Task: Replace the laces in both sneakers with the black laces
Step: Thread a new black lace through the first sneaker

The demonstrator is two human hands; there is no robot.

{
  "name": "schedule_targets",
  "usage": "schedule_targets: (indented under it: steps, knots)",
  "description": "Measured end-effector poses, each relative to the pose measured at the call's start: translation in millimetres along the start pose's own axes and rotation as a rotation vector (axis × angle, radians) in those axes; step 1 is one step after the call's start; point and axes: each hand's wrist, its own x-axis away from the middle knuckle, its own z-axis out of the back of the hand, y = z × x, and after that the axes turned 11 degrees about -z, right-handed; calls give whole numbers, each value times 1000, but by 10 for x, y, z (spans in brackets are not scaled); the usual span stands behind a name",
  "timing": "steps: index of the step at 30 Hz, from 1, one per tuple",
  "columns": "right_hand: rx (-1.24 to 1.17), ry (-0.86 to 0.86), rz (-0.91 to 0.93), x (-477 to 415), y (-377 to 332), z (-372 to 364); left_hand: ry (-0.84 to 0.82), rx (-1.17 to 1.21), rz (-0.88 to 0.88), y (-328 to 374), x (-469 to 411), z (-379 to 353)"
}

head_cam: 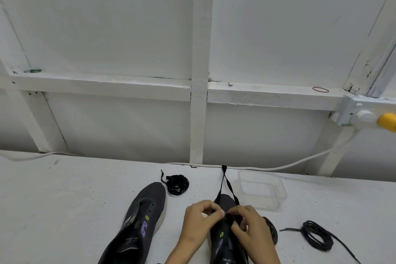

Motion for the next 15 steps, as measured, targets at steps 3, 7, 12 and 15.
schedule_targets:
  steps: [3, 7, 12, 15]
  knots:
    - [-22, 31, 52, 25, -129, -13, -88, -15, -22, 34, 18, -22]
    - [-220, 76, 26, -30, -120, 10, -89, 117, -10, 77, 25, -5]
    - [-316, -49, -100, -6, -131, 150, -30, 220, 77, -2, 34, 118]
    - [-261, -100, -125, -1, -135, 149, 62, 254, 97, -91, 34, 139]
